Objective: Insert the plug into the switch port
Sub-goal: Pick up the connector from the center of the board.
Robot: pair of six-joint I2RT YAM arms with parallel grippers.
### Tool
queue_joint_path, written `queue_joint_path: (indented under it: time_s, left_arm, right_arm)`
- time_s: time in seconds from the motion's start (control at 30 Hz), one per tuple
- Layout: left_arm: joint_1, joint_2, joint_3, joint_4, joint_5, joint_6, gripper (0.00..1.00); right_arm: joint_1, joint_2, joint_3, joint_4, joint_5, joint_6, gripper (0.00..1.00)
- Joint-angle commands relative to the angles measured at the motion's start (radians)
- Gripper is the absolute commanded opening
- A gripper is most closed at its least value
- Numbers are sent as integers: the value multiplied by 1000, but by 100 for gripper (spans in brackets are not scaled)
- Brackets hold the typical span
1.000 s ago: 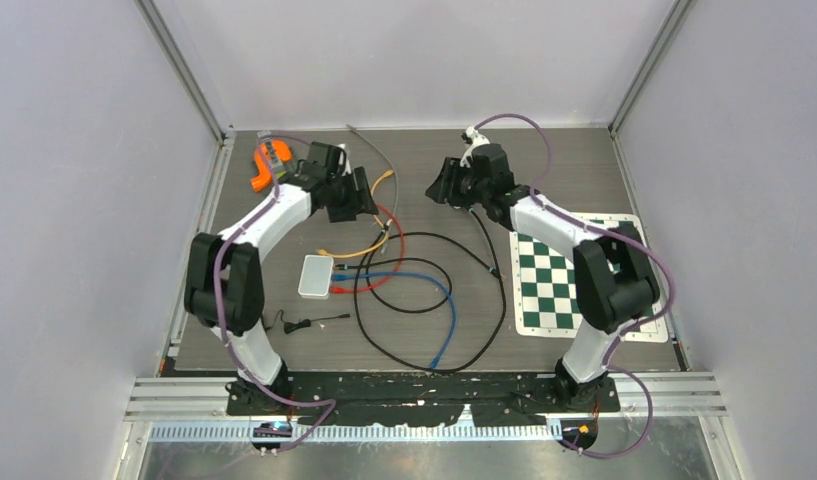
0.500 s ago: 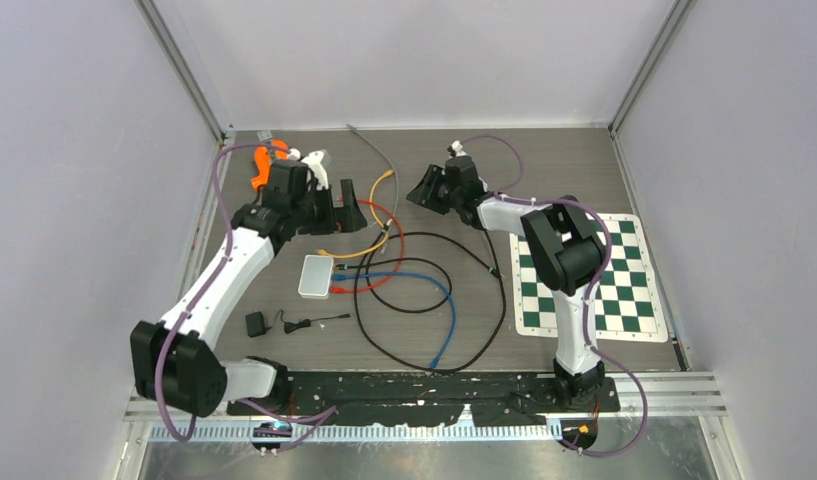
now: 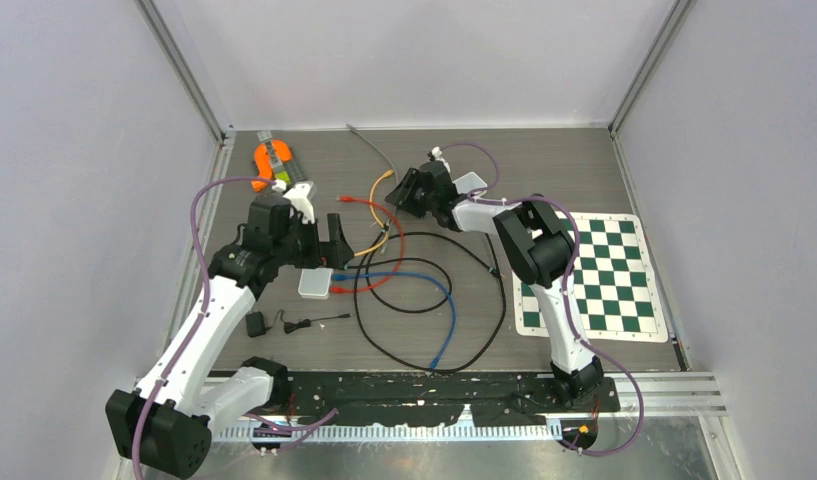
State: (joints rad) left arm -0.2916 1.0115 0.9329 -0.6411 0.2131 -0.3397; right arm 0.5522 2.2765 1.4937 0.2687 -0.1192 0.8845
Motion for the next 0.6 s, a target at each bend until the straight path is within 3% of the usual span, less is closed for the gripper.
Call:
queue_joint_path:
  time_s: [0.0, 0.3, 0.57]
  left_arm:
    - [5, -30, -40, 38, 61, 28, 100]
    - [5, -36, -19, 21, 18, 30, 97]
    - [5, -58, -22, 24, 7, 26, 97]
  right_arm:
    - [6, 23, 53, -40, 72, 55, 49]
    - [7, 58, 162, -168, 165, -9, 34]
    - [23, 89, 284, -388, 272, -56, 32]
